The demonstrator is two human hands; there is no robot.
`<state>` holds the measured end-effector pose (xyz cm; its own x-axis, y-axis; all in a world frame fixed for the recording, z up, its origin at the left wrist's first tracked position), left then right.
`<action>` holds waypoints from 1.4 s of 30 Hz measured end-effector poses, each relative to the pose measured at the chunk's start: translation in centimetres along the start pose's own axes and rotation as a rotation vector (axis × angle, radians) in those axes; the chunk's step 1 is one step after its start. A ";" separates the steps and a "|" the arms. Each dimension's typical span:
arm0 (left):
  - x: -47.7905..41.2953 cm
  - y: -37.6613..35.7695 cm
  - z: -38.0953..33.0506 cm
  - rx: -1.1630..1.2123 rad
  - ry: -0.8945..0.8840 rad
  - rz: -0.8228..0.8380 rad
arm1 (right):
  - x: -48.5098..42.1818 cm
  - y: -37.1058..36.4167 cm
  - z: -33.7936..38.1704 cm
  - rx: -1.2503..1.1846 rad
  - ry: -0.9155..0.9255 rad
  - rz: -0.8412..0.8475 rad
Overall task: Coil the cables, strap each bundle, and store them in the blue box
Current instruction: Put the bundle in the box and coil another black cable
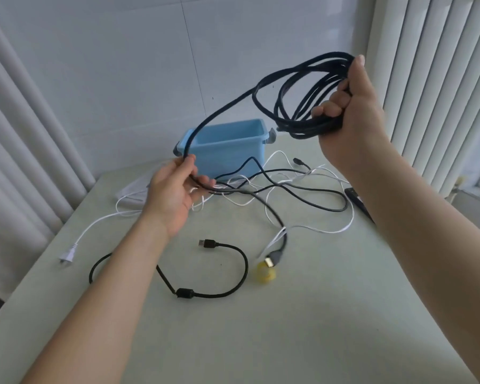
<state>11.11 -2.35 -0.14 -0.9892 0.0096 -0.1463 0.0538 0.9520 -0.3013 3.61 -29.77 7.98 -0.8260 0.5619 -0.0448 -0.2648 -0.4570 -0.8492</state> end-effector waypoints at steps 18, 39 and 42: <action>1.1 -0.8 3.3 -0.535 -0.023 -0.039 | -2.1 2.5 -2.8 0.139 0.073 -0.161; 4.9 -5.7 -1.1 -0.726 -0.280 0.434 | 4.6 -1.0 -10.5 1.491 0.219 0.981; 4.2 -4.5 -1.7 -0.816 -0.311 0.353 | 4.5 -0.9 -10.6 1.656 0.326 0.988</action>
<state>6.53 -6.07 2.21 -0.8466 0.3687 -0.3840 0.1148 0.8308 0.5446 5.39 -19.48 2.99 -0.8959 -0.2584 -0.3613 -0.1325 -0.6209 0.7726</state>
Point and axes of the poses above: each hand's wrist, its own x-axis away from the middle knuckle, its own y-axis out of the back of the hand, z = x × y, the point moved 8 cm from there along -x, towards the middle knuckle, and after that the axes turned 8 degrees about -z, right-handed, at the moved point
